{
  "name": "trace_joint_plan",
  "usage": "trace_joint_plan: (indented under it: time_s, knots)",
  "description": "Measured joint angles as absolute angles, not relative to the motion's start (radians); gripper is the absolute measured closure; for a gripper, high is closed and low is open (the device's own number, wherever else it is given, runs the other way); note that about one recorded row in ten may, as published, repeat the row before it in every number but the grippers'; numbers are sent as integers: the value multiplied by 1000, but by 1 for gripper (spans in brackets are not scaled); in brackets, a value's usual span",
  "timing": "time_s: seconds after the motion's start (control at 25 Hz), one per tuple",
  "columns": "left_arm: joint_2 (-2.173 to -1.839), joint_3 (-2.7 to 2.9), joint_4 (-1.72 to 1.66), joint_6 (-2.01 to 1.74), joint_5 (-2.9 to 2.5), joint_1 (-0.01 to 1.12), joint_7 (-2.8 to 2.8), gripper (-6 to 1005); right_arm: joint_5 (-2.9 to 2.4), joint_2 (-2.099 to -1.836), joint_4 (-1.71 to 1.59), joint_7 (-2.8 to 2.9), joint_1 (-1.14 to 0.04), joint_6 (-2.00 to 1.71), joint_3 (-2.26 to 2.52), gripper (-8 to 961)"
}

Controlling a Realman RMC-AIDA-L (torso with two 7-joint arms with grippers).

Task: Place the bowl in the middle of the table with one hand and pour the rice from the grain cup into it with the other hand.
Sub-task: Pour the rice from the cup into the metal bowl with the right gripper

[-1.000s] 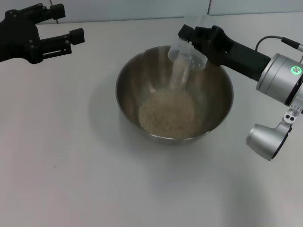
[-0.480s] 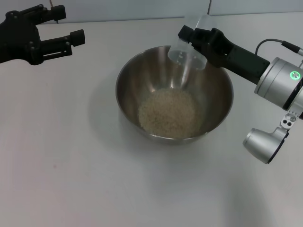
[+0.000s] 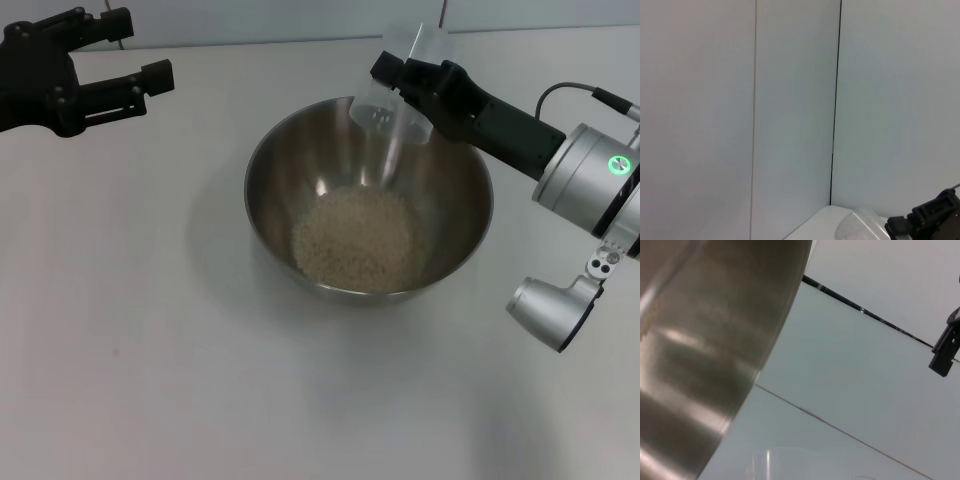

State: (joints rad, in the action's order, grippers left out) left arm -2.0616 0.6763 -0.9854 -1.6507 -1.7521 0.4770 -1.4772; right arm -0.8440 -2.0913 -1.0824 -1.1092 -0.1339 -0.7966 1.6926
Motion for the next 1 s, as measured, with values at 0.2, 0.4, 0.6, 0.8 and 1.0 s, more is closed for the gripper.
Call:
trace_joint_plan:
  time_s: [0.2,0.4,0.6,0.8,1.0]
  knots:
    - [-2062,676,-986,-1653,-1745,473,-1477,198,-731,-2092,-1059,-1104,-134,-796,1717,938]
    - [-2062,676,-987,-1654,-1742,472,-1477,198,-498,-2092,-1008,-1041,-144,-796,1742,938]
    - [-2061,676,-988,-1654,-1742,472,-1469,198,-323,-2089,-959,-852,-153,-806,1741,939]
    - [-2060,676,-988,-1653,-1742,476,-1464,198,-272,-2082,-952,-552,-140,-807,1664,939]
    - [-2060,675,-987,-1654,-1742,480,-1460,199,-273,-2077,-933,-264,-121,-857,1570,939]
